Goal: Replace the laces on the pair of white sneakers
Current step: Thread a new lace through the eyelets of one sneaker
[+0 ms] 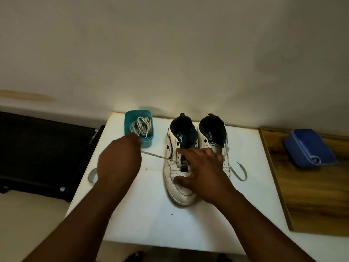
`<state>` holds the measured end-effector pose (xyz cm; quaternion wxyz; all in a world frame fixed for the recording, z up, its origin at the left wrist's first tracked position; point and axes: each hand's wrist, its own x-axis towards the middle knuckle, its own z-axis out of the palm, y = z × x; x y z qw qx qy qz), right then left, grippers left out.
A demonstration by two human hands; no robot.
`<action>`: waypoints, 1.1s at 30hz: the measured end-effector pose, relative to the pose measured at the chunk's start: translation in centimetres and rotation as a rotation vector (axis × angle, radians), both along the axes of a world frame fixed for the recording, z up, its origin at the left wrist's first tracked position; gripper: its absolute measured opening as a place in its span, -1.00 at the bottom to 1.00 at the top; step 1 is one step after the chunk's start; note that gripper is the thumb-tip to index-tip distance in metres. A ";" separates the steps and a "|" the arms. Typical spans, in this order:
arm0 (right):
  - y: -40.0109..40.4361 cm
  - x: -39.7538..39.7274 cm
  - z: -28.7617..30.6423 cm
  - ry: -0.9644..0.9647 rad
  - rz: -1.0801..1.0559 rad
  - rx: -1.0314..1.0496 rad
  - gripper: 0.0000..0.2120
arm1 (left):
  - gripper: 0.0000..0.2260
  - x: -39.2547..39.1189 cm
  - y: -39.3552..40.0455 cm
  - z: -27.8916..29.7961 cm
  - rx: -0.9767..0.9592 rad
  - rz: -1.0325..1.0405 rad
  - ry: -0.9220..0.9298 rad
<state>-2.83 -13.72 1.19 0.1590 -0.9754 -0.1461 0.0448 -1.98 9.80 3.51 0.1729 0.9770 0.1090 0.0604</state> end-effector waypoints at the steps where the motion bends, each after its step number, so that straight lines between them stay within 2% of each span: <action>1: 0.0 0.0 0.1 -0.001 -0.001 0.007 -0.22 | -0.81 -0.3 0.3 0.1 0.038 0.040 0.042; 3: 0.0 0.0 0.4 0.010 -0.019 0.045 -0.21 | -0.79 -0.8 -0.1 0.1 0.128 0.043 0.168; 5: -0.2 0.0 0.7 0.036 -0.046 0.101 -0.16 | -0.73 -1.4 -1.8 -0.6 0.196 -0.056 0.237; 8: -0.5 0.0 0.9 0.061 -0.013 0.101 -0.12 | -0.73 -1.6 -4.4 -2.0 0.103 -0.250 0.157; 12: -0.3 -0.2 0.8 0.073 0.000 0.077 -0.01 | -0.78 -0.7 -5.4 -2.7 0.026 -0.259 0.160; 17: -0.6 0.2 1.0 0.084 -0.062 0.103 0.10 | -0.80 -1.1 -2.4 -0.7 0.385 -0.108 0.346; 20: -0.6 0.0 1.3 0.080 -0.051 0.089 0.09 | -0.82 -1.7 -2.1 -0.3 0.322 -0.065 0.325; 23: -0.4 -0.2 1.3 0.073 -0.050 0.104 0.08 | -0.66 -1.8 -4.0 -1.5 0.103 -0.222 0.178; 25: -0.6 -0.4 1.2 0.067 -0.037 0.103 0.05 | -0.68 -1.4 -5.3 -2.1 0.028 -0.281 0.135; 28: -0.9 -0.5 1.1 0.074 -0.021 0.085 0.02 | -0.75 -0.8 -5.8 -2.6 0.050 -0.272 0.182; 33: -1.2 -0.2 0.8 0.044 -0.031 0.065 0.00 | -0.72 -0.8 -4.9 -2.3 0.103 -0.253 0.223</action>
